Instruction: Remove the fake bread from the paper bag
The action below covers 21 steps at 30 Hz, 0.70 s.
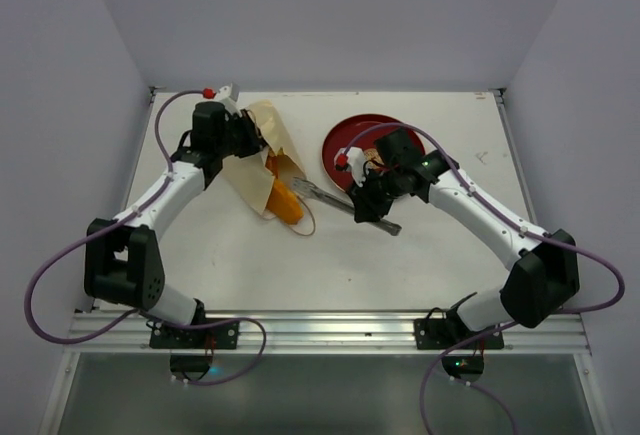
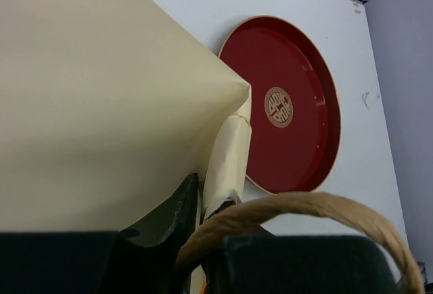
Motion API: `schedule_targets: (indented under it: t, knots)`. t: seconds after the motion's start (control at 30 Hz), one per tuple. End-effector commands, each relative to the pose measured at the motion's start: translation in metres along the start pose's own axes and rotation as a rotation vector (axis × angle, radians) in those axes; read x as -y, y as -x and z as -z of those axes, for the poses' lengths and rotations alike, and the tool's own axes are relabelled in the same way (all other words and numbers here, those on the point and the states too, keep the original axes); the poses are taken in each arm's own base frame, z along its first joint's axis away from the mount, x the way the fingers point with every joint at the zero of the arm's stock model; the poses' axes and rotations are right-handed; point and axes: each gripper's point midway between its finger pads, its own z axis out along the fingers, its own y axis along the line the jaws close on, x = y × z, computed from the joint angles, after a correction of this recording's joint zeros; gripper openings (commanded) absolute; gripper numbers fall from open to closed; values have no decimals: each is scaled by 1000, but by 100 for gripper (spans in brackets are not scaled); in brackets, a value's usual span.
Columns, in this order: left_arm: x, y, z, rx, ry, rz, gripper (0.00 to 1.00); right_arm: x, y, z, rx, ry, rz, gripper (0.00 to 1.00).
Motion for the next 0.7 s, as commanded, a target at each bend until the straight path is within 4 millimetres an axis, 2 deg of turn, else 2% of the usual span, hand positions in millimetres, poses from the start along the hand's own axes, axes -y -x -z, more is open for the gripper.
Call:
schedule_targets:
  t: [0.0,0.3,0.47,0.67]
  knots:
    - [-12,-21,13,-61,66,-127,14,3,19,7,49,-17,52,31]
    - [-13,-31,30,-90,159,-326,42,-6,1,1,-27,20,47,32]
    - [-13,-33,38,-95,202,-396,46,-3,-4,-3,-61,-6,34,33]
    - [-14,-24,53,-64,244,-468,49,1,5,-2,-44,-28,25,39]
